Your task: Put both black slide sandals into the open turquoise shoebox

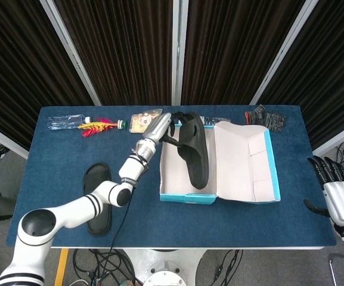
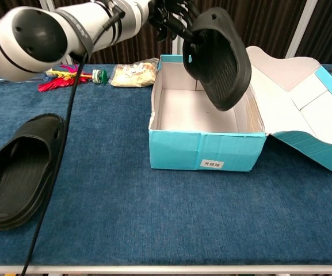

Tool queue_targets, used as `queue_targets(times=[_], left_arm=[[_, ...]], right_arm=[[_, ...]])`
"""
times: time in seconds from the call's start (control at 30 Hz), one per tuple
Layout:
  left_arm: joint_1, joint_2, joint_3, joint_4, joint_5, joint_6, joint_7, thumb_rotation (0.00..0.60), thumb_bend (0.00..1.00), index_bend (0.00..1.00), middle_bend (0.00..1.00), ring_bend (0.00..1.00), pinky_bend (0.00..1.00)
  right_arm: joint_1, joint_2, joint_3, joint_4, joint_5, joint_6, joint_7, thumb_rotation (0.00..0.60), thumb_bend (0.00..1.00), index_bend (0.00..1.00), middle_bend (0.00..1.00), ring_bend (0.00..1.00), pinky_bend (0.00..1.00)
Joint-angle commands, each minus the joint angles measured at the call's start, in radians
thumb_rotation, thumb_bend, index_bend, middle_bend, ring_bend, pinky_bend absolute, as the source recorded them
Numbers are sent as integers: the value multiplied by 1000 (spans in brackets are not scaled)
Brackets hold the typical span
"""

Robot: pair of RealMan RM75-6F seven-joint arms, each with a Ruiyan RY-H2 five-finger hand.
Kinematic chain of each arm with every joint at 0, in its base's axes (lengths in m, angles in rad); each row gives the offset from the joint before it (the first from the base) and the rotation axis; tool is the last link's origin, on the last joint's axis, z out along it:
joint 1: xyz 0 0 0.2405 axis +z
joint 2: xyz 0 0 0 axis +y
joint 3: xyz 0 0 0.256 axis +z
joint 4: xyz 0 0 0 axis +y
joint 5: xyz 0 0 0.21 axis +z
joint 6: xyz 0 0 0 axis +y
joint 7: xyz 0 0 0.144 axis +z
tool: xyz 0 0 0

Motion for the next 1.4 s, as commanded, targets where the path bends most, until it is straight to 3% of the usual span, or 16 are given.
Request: queue_targets(times=[0.03, 0.3, 0.7, 1.17, 1.4], left_arm=[[-28, -57, 19, 86, 32, -16, -30, 600, 0, 567, 572, 655, 787], [-57, -143, 16, 223, 45, -69, -107, 600, 0, 568, 569, 645, 784], [-60, -206, 57, 297, 108, -70, -126, 600, 0, 568, 567, 632, 751], [-74, -308, 91, 451, 149, -13, -27, 600, 0, 565, 565, 621, 751], [-75, -323, 82, 470, 134, -50, 5, 600, 0, 551, 552, 600, 750]], right_arm=[[1, 0, 0, 0, 2, -1, -1, 600, 70, 0, 62, 0, 108], [4, -3, 1, 2, 11, -9, -5, 600, 71, 0, 62, 0, 108], [4, -6, 0, 5, 14, -7, -3, 600, 70, 0, 62, 0, 108], [0, -4, -5, 6, 11, -5, 2, 600, 71, 0, 62, 0, 109], [2, -7, -6, 10, 9, -8, 7, 600, 70, 0, 62, 0, 115]])
